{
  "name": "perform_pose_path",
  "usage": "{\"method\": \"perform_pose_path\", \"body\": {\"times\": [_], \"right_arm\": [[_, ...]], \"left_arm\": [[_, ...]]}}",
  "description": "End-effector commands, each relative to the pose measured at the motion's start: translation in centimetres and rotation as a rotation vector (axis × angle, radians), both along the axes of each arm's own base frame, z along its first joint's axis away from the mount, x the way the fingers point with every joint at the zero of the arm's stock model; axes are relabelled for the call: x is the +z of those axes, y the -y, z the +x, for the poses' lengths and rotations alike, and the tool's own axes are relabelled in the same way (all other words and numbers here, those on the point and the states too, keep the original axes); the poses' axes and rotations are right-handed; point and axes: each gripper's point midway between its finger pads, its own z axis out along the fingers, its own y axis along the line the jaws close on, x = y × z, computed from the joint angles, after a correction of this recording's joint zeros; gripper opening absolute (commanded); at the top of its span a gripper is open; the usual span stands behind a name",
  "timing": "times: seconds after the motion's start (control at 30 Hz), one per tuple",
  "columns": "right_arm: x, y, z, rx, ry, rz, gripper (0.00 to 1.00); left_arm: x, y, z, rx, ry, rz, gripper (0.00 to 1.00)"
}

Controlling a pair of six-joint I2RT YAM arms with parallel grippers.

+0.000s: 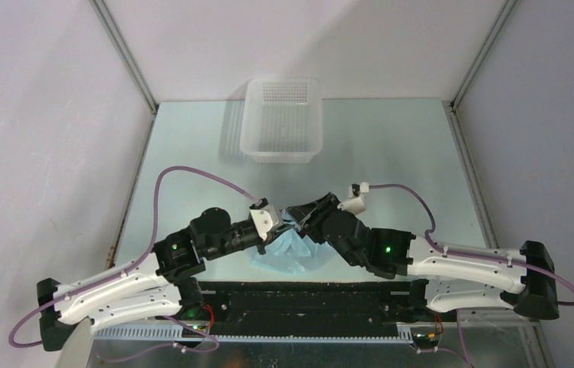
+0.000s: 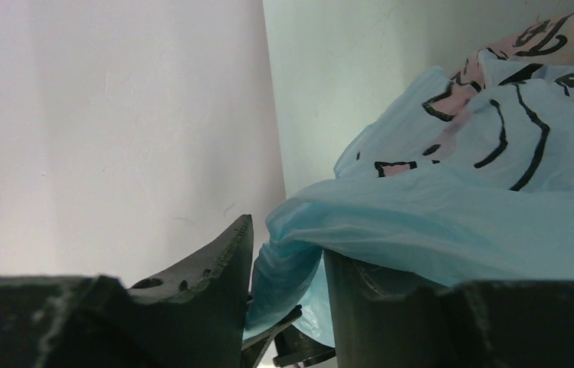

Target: Place the fake fruits into the plastic bag and tie a complex knot

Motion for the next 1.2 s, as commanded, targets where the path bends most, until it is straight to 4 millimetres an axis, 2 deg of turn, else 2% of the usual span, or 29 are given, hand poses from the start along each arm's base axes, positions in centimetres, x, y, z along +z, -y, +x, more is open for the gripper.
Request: {"method": "perform_pose_path", "body": {"times": [0.0,0.2,0.23,0.27,0.3,0.33,0.37,0.4,0.43,0.47,0.53,0.63,0.67,0.7,0.73,0.87,0.9,0.93,0.97,1.1,1.17], "right_arm": [[1.0,-0.5,0.3,0.025,0.042,0.007,0.36],[1.2,-0.4,0.4,0.049,0.066,-0.013,0.09],[1.3,-0.3,0.4,0.057,0.079,-0.027,0.07],[1.5,-0.3,0.4,0.065,0.094,-0.029,0.01],[1.7,-0.2,0.5,0.084,0.128,-0.059,0.0],[2.2,-0.3,0.6,0.093,0.154,-0.058,0.0],[2.5,-0.1,0.7,0.114,0.201,-0.098,0.0],[3.1,-0.1,0.8,0.122,0.232,-0.099,0.0],[3.3,0.1,0.9,0.146,0.276,-0.139,0.0],[4.4,0.2,1.2,0.158,0.304,-0.115,0.0],[5.5,0.4,1.7,0.199,0.371,-0.125,0.0],[7.5,0.5,2.2,0.278,0.487,-0.117,0.0],[8.3,0.7,2.4,0.315,0.517,-0.105,0.0],[8.8,0.8,2.5,0.339,0.556,-0.119,0.0],[9.7,0.9,2.7,0.381,0.602,-0.128,0.0],[12.5,1.4,3.0,0.51,0.706,-0.112,0.0],[13.8,1.4,2.9,0.53,0.738,-0.098,0.0],[13.9,1.5,3.1,0.573,0.755,-0.101,0.0],[15.1,1.5,2.9,0.591,0.789,-0.089,0.0],[16.7,1.6,3.2,0.672,0.855,-0.081,0.0],[16.7,1.7,3.2,0.696,0.861,-0.075,0.0]], "left_arm": [[1.0,0.4,-0.8,-0.062,0.043,0.009,0.0],[1.0,0.7,-1.1,-0.09,0.047,0.025,0.0],[0.8,0.6,-1.2,-0.09,0.039,0.039,0.01],[1.5,0.6,-1.1,-0.087,0.043,0.032,0.12],[1.3,0.5,-1.1,-0.081,0.029,0.046,0.2],[1.7,0.2,-0.9,-0.063,0.023,0.053,0.39],[2.0,0.1,-0.8,-0.049,0.013,0.054,0.46],[2.5,-0.4,-0.5,-0.02,0.008,0.066,0.58],[2.8,-0.6,-0.4,-0.005,-0.003,0.067,0.64],[3.6,-1.1,-0.3,0.013,-0.01,0.07,0.73],[4.8,-1.7,-0.3,0.037,-0.042,0.055,0.83],[6.7,-2.4,0.1,0.07,-0.16,-0.013,0.91],[7.7,-2.3,-0.4,0.039,-0.197,-0.044,0.93],[8.4,-2.7,0.3,0.073,-0.257,-0.088,0.95],[9.6,-2.4,-0.3,0.042,-0.312,-0.142,0.95],[12.6,-2.6,0.7,0.041,-0.409,-0.279,0.97],[13.1,-2.7,1.1,0.045,-0.417,-0.299,0.98],[13.7,-2.6,1.3,0.046,-0.435,-0.331,0.98],[14.3,-2.7,1.8,0.053,-0.431,-0.36,0.98],[15.2,-2.4,2.8,0.047,-0.491,-0.457,0.98],[15.1,-2.4,3.4,0.053,-0.524,-0.496,0.98]]}}
